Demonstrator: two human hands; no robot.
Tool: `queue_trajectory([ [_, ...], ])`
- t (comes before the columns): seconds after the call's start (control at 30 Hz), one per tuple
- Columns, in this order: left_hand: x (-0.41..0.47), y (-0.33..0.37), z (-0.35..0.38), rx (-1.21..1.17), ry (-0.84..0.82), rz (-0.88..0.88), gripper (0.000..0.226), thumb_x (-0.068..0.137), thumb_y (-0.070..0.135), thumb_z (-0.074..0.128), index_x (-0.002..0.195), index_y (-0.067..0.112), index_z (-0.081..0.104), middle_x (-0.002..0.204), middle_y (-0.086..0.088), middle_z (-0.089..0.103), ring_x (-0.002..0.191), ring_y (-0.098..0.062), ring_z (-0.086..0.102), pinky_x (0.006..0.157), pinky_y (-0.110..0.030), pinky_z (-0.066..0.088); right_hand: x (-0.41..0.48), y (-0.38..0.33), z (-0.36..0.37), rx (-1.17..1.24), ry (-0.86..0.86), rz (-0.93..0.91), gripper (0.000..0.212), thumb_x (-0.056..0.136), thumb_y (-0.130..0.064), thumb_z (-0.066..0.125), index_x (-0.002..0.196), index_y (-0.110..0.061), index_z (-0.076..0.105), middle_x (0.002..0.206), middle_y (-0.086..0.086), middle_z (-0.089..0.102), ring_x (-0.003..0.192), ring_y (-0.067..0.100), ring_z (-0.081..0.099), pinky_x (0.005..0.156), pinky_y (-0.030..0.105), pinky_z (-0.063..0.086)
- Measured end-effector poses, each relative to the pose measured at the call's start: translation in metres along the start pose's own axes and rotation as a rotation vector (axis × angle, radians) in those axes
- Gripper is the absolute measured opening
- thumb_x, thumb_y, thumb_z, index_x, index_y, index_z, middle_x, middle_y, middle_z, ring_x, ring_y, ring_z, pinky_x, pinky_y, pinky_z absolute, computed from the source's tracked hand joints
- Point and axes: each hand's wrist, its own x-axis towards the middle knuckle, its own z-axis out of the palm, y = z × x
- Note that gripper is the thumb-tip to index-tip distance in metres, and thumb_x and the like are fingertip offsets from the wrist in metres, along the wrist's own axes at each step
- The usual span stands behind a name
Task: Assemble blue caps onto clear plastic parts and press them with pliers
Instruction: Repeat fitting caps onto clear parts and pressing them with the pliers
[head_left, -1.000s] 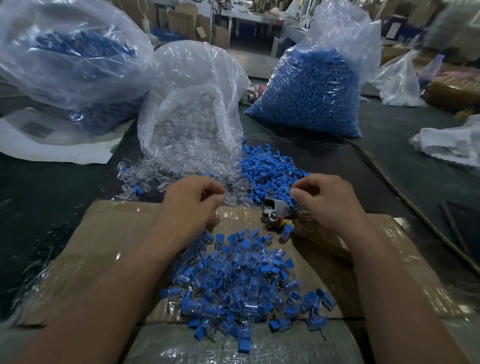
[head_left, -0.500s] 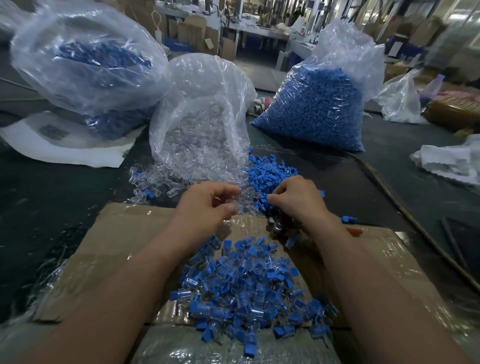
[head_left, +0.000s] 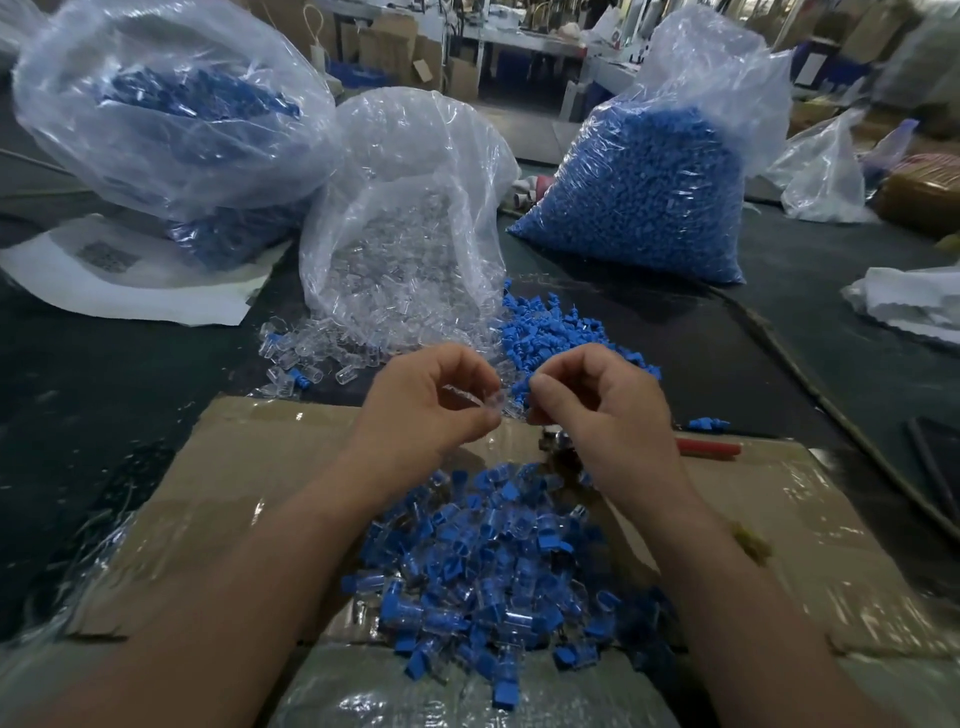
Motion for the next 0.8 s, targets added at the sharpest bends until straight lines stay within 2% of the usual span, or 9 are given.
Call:
queue_trajectory([
  [0.1,-0.001,0.001,0.003,0.006,0.025,0.037,0.03,0.07,-0.003,0.073,0.075,0.024,0.06,0.077,0.009,0.067,0.064,-0.003,0.065,0.057,-0.016,0.053,-0.002,0.0,0.003,0.043,-0.038,-0.025,0.022,0.083,-0.007,0.065,0.072,-0.025,0.057,0.062,-0.011,0.063,0.06,0.004,0.064,0.058,0.014,0.049],
  [0.17,-0.001,0.001,0.003,0.009,0.042,0.062,0.033,0.068,-0.004,0.074,0.076,0.025,0.061,0.078,0.009,0.067,0.065,-0.003,0.065,0.059,-0.012,0.051,-0.003,0.001,0.005,0.036,-0.054,-0.036,0.023,0.083,-0.008,0.065,0.071,-0.026,0.057,0.062,-0.01,0.063,0.061,0.006,0.065,0.058,0.017,0.051],
  [0.33,-0.001,-0.003,0.005,0.054,0.063,0.115,0.031,0.068,-0.004,0.074,0.071,0.026,0.065,0.074,0.004,0.07,0.07,-0.008,0.068,0.067,-0.018,0.055,-0.004,-0.001,0.006,-0.008,-0.051,-0.064,0.024,0.08,-0.01,0.069,0.069,-0.028,0.059,0.065,-0.005,0.064,0.064,0.014,0.063,0.061,0.025,0.053],
  [0.43,-0.002,-0.004,0.004,0.03,0.066,0.144,0.031,0.067,-0.001,0.075,0.07,0.028,0.065,0.076,0.002,0.071,0.071,-0.009,0.068,0.068,-0.019,0.055,-0.004,-0.003,0.002,0.072,-0.097,-0.001,0.021,0.075,-0.01,0.073,0.067,-0.026,0.061,0.06,-0.013,0.062,0.059,-0.001,0.058,0.057,0.015,0.047],
  [0.5,-0.003,-0.003,0.003,0.019,0.031,0.177,0.029,0.067,0.0,0.074,0.071,0.028,0.066,0.076,0.005,0.071,0.07,-0.009,0.068,0.067,-0.019,0.055,-0.004,-0.003,-0.001,0.14,-0.114,0.066,0.017,0.07,-0.013,0.077,0.07,-0.023,0.062,0.063,-0.015,0.063,0.061,-0.004,0.057,0.057,0.012,0.045],
  [0.63,-0.003,0.002,0.001,0.077,0.006,0.275,0.029,0.066,0.005,0.076,0.071,0.032,0.066,0.076,0.014,0.066,0.067,0.0,0.06,0.062,-0.015,0.049,-0.003,-0.002,-0.008,0.426,-0.268,0.248,0.032,0.056,-0.021,0.075,0.086,-0.014,0.064,0.076,-0.003,0.071,0.073,0.01,0.067,0.065,0.018,0.052],
  [0.73,-0.005,0.005,0.0,0.049,-0.019,0.294,0.016,0.061,0.022,0.071,0.071,0.034,0.066,0.076,0.015,0.063,0.071,-0.002,0.057,0.063,-0.016,0.048,-0.003,-0.003,-0.009,0.521,-0.334,0.255,0.032,0.054,-0.018,0.074,0.085,-0.012,0.066,0.079,0.004,0.072,0.074,0.015,0.069,0.064,0.02,0.053],
  [0.8,-0.005,0.006,-0.001,-0.034,-0.036,0.224,0.022,0.063,0.014,0.074,0.071,0.033,0.068,0.072,0.013,0.064,0.067,0.0,0.058,0.062,-0.016,0.05,-0.002,-0.003,-0.008,0.541,-0.301,0.236,0.032,0.054,-0.016,0.074,0.085,-0.012,0.066,0.079,0.005,0.072,0.073,0.015,0.069,0.064,0.02,0.053],
])
